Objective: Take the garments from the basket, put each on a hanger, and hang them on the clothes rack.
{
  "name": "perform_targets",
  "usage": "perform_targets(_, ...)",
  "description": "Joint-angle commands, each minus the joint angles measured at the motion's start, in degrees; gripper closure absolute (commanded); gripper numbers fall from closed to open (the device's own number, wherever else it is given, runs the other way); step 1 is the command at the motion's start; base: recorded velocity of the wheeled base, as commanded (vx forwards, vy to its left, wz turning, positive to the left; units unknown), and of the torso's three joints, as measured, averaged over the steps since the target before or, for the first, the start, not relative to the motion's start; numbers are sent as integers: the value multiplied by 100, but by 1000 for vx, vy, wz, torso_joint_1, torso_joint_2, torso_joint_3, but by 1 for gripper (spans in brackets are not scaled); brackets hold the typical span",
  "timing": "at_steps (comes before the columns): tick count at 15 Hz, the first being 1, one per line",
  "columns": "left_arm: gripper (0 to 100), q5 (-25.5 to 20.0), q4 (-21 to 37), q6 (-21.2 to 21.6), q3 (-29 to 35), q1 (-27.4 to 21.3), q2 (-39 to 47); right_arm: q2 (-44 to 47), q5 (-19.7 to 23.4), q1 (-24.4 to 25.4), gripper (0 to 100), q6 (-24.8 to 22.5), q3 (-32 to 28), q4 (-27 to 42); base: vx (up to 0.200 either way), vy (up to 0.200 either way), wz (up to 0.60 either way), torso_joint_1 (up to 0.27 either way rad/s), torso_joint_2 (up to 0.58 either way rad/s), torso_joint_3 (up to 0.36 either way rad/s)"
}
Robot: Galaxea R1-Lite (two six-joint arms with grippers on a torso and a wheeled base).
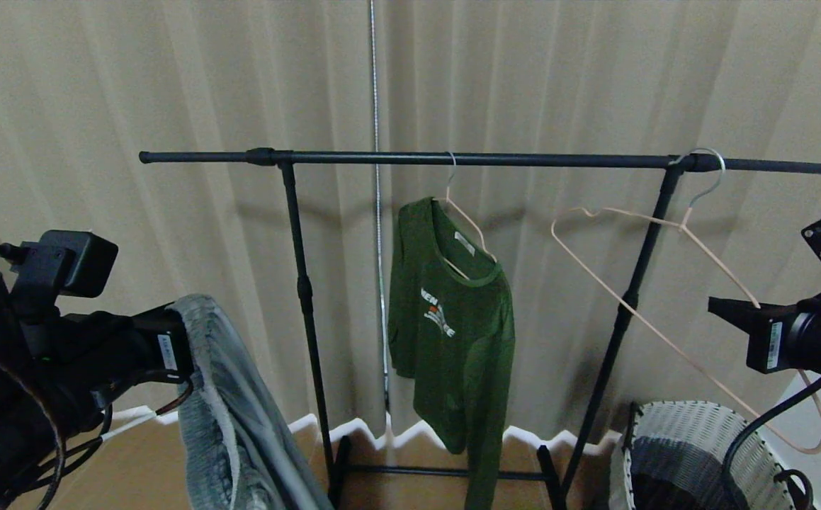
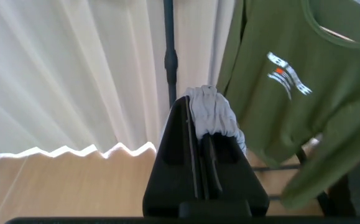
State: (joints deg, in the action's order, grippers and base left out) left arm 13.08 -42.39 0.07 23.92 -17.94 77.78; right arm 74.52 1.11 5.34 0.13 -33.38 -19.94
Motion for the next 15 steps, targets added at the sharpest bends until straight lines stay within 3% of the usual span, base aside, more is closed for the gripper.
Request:
perform_targets(1,100,2,-77,1,-28,1,27,-8,3,2,100,-5,42,-1,0,0,0,0,0,0)
perform_targets(6,100,-16,-121,-7,-36,-7,36,-131,30,29,100,13,367,-97,0,0,0,0,0,0)
perform_targets(10,100,-7,-68,-7,166,-51,203,-122,372,99,100,13,552,-493,0,0,0,0,0,0)
perform_targets(12,100,28,73,142,429,-218,484,-131,619,477,100,118,516,-502,0,0,0,0,0,0)
perform_targets(15,100,344,1031,160,1370,-517,853,-140,654,1189,100,426,376,-502,0,0,0,0,0,0)
